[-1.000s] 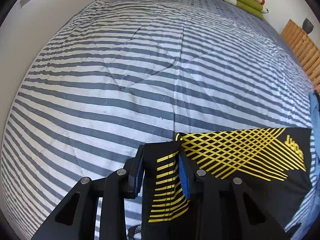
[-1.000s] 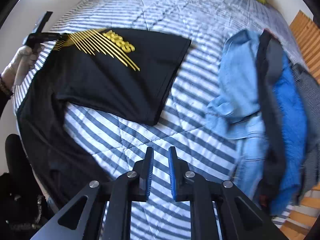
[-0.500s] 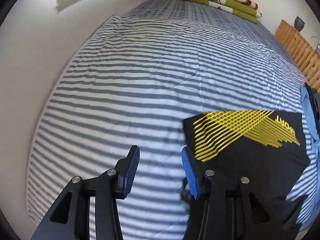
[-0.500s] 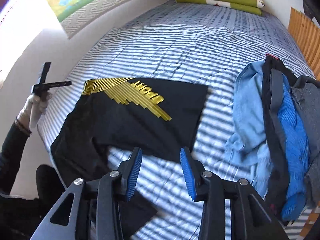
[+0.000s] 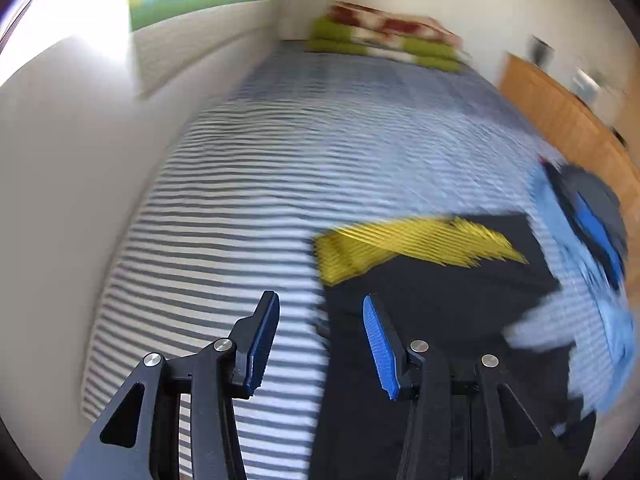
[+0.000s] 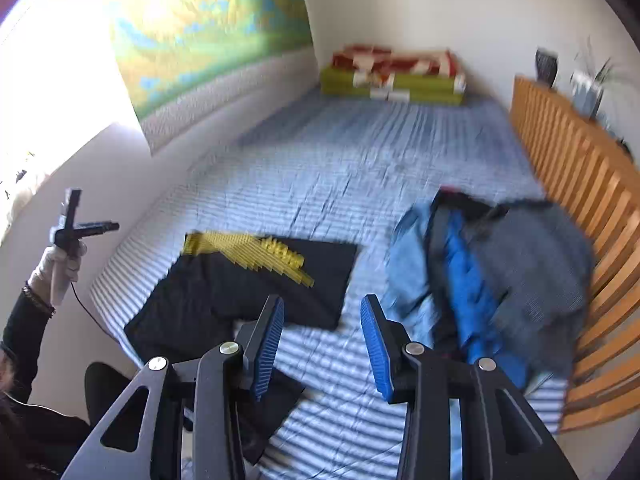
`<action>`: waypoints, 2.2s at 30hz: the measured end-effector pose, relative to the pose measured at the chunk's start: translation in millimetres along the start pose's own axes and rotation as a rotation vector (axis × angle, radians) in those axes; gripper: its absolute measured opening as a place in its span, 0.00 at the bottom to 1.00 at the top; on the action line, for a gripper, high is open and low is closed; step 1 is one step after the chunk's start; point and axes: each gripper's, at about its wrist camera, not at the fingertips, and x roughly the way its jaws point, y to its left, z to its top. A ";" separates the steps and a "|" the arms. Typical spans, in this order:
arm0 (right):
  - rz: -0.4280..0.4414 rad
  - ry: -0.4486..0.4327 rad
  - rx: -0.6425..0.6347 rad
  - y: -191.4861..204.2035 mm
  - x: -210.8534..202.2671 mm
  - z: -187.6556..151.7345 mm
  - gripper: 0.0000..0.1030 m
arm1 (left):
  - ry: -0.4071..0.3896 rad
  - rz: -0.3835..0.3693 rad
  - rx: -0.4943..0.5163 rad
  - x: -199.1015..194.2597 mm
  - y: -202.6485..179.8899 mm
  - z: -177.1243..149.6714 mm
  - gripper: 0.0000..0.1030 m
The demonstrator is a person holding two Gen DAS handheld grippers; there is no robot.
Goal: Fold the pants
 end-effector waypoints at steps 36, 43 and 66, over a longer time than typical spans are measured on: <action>0.089 0.220 0.222 -5.5 123.4 -173.3 0.31 | 0.209 -0.301 0.082 -6.5 -97.4 -196.5 0.47; 0.101 0.242 0.268 26.9 118.9 -233.7 0.33 | 0.177 -0.078 -0.262 -2.4 70.0 -215.5 0.51; 0.057 0.364 -0.011 99.6 142.6 -227.2 0.04 | 0.247 -0.027 -0.268 33.8 81.0 -237.7 0.46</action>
